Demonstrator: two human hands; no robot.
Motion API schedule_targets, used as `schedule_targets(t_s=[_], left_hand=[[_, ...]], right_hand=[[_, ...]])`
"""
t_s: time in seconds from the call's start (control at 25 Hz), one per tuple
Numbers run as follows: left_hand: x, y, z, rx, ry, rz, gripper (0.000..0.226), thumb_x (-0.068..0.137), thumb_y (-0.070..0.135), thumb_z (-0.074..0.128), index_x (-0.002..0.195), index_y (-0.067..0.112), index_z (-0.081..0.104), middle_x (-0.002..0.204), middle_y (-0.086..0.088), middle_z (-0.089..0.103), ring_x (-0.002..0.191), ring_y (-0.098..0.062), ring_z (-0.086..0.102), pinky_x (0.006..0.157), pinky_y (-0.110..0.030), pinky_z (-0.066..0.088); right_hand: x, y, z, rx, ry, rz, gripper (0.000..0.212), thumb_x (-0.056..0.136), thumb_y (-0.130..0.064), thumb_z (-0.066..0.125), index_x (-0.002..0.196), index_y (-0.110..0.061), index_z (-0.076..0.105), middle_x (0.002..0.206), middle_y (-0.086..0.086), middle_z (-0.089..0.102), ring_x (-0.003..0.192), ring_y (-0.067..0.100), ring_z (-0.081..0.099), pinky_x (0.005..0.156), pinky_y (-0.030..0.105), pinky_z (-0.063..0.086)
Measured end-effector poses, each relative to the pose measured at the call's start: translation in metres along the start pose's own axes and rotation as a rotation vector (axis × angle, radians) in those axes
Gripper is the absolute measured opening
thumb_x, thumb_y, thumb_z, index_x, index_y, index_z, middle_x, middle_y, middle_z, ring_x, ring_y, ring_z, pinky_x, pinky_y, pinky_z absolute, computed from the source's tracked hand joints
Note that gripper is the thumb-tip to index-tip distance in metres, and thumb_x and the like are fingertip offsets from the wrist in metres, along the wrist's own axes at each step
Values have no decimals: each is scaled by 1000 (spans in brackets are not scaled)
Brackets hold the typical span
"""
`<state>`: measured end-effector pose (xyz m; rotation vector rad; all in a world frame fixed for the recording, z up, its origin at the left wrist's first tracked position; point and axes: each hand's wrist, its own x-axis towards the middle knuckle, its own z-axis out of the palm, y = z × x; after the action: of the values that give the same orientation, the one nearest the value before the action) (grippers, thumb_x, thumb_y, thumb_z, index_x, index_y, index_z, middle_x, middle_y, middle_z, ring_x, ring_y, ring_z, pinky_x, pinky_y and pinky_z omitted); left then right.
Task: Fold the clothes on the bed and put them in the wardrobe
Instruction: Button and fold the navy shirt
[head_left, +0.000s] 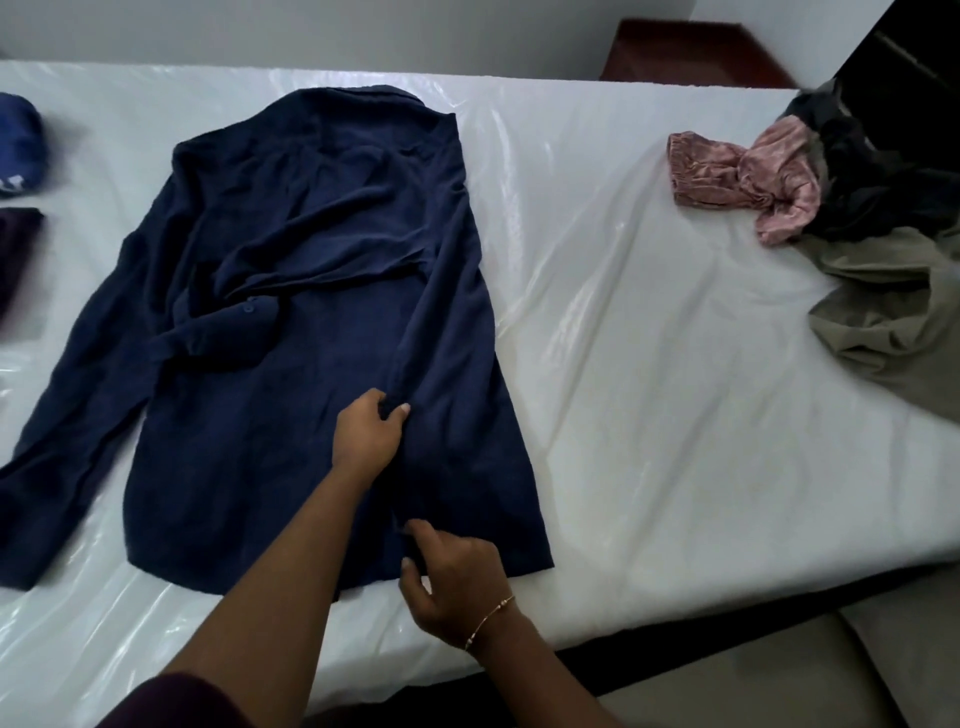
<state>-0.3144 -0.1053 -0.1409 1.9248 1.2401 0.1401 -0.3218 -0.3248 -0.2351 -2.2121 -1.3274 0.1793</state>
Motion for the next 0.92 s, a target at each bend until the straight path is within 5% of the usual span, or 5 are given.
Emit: schedule_targets(t_s=[0.12, 0.36, 0.56, 0.68, 0.92], left_hand=[[-9, -2, -11, 32, 49, -32, 27, 96, 43, 71, 98, 17, 65, 92, 1, 70, 83, -17, 66, 73, -34, 55], [12, 18, -29, -285, 89, -101, 10, 102, 15, 65, 93, 12, 67, 89, -12, 74, 76, -25, 73, 68, -34, 60], [67, 41, -31, -443, 35, -168, 13, 105, 16, 61, 101, 7, 69, 98, -16, 75, 84, -25, 75, 75, -34, 61], [107, 53, -24, -627, -63, -290, 19, 106, 22, 61, 111, 5, 68, 107, -16, 75, 92, -26, 76, 84, -35, 62], [170, 81, -10, -1100, -32, -412, 31, 99, 29, 72, 121, 10, 63, 112, -6, 74, 101, -23, 77, 87, -35, 63]], right_hand=[[23, 8, -3, -15, 126, 74, 3, 110, -20, 86, 111, -21, 83, 85, 0, 79, 65, 21, 67, 49, 35, 65], [133, 20, -7, -70, 217, 154, 17, 114, -17, 83, 98, -16, 81, 90, 6, 80, 70, 30, 72, 53, 42, 71], [219, 45, -8, -81, 281, 231, 15, 112, -12, 84, 97, -9, 82, 97, 11, 77, 81, 34, 69, 62, 52, 76], [266, 59, -10, -114, 321, 239, 8, 107, -10, 88, 114, -7, 91, 114, 13, 76, 101, 32, 65, 79, 54, 79], [304, 64, -3, -168, 172, 287, 69, 114, -41, 86, 178, -20, 71, 177, 10, 62, 150, 35, 62, 95, 66, 83]])
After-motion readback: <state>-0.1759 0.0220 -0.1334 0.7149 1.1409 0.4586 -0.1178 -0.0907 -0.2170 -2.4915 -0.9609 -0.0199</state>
